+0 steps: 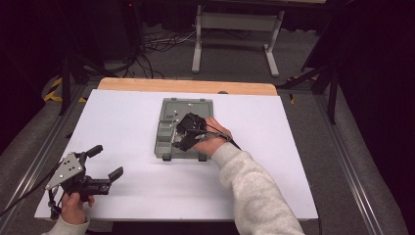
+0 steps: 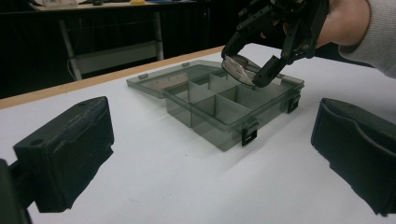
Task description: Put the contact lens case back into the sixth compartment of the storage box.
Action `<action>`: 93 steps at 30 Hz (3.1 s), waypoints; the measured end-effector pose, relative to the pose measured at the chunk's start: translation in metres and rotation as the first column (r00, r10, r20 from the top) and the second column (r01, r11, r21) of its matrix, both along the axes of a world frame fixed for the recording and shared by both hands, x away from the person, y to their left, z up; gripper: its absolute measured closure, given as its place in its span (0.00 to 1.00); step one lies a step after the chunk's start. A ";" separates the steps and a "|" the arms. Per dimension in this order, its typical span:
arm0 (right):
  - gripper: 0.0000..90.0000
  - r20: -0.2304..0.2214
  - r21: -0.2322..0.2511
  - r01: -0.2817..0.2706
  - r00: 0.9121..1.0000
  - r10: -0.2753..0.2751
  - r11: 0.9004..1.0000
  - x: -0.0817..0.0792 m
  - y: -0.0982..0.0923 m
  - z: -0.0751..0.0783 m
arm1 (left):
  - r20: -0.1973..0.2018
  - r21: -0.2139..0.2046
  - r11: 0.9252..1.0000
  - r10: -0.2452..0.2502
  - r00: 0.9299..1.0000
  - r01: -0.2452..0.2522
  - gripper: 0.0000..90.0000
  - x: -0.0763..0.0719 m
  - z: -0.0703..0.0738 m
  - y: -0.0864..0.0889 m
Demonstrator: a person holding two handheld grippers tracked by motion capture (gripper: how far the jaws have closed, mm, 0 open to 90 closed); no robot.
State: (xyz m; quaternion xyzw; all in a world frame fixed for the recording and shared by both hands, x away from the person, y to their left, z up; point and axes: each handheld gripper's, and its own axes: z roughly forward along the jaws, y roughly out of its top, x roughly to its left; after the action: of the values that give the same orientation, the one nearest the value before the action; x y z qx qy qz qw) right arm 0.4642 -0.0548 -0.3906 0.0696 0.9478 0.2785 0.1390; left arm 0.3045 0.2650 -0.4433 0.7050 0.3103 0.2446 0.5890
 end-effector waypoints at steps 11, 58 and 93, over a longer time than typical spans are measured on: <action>0.29 -0.030 -0.034 -0.024 0.999 0.023 0.999 0.001 0.005 -0.010 | -0.001 0.001 1.000 0.000 1.000 0.000 0.00 0.000 0.000 0.001; 0.17 -0.048 -0.027 -0.042 0.998 0.041 0.999 0.003 0.008 -0.012 | 0.004 0.007 1.000 -0.007 1.000 0.007 0.00 0.001 0.000 0.001; 0.01 0.045 0.120 -0.065 0.997 0.060 0.991 -0.031 -0.004 0.034 | 0.009 0.009 1.000 -0.003 1.000 0.003 0.00 0.000 0.001 0.001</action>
State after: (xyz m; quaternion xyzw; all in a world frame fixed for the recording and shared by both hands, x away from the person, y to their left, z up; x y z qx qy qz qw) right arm 0.4337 -0.0587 -0.3566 0.0423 0.9277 0.3413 0.1451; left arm 0.3049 0.2660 -0.4427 0.7071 0.3052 0.2483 0.5876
